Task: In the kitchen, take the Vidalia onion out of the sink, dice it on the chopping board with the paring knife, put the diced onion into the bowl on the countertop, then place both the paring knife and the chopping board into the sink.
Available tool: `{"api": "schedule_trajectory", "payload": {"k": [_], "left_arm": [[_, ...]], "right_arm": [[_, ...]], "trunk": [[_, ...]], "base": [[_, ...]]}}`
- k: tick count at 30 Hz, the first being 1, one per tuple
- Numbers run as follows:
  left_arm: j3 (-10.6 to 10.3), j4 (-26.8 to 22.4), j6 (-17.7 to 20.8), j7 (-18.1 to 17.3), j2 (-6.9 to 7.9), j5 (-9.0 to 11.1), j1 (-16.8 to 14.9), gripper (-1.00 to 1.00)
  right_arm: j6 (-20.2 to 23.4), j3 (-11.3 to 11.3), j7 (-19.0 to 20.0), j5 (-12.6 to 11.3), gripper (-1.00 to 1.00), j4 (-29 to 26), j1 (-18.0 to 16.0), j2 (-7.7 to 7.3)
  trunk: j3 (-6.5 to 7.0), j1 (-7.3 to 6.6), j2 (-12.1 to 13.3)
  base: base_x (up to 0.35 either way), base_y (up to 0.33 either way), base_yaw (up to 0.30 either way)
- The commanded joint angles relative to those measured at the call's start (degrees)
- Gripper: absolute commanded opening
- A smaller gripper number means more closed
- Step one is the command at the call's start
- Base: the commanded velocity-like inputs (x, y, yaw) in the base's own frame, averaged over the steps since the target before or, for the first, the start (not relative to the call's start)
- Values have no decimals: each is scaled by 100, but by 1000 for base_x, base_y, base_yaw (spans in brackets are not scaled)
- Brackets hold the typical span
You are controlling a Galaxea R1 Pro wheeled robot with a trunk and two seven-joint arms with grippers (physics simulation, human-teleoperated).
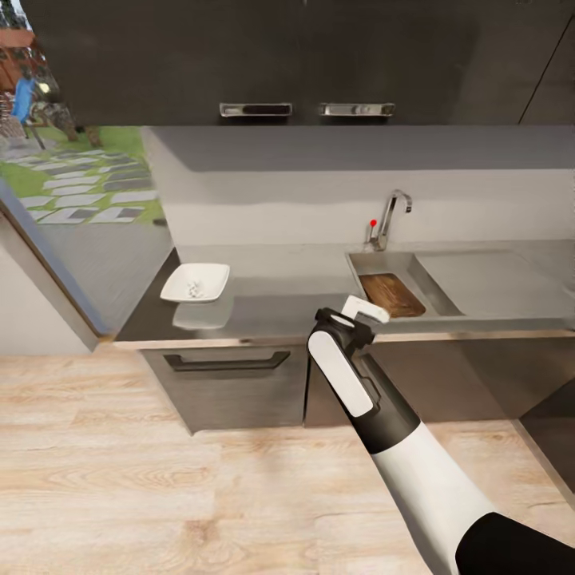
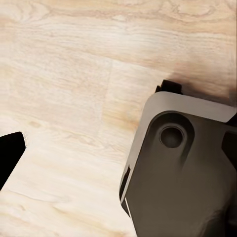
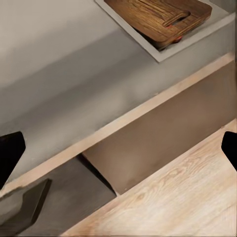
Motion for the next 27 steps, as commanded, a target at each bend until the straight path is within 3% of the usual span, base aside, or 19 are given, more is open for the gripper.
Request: {"api": "schedule_trajectory", "payload": {"k": [1, 22, 25, 27], "left_arm": [[23, 28, -51, 3, 2, 18, -11, 100], [23, 28, -51, 3, 2, 18, -11, 100], [23, 28, -51, 3, 2, 18, -11, 100], [23, 28, -51, 3, 2, 18, -11, 100]], "right_arm": [[60, 5, -39, -24, 100, -3, -5, 0], [46, 5, -12, -12, 100, 389, 4, 0], [-31, 5, 314, 103, 100, 784, 4, 0], [-324, 5, 687, 354, 100, 1246, 4, 0]], "trunk": [[-2, 1, -12], [188, 1, -12], [216, 1, -12], [234, 1, -12]], "base": [[-278, 183, 0], [-279, 180, 0], [-280, 177, 0], [-280, 177, 0]]}}
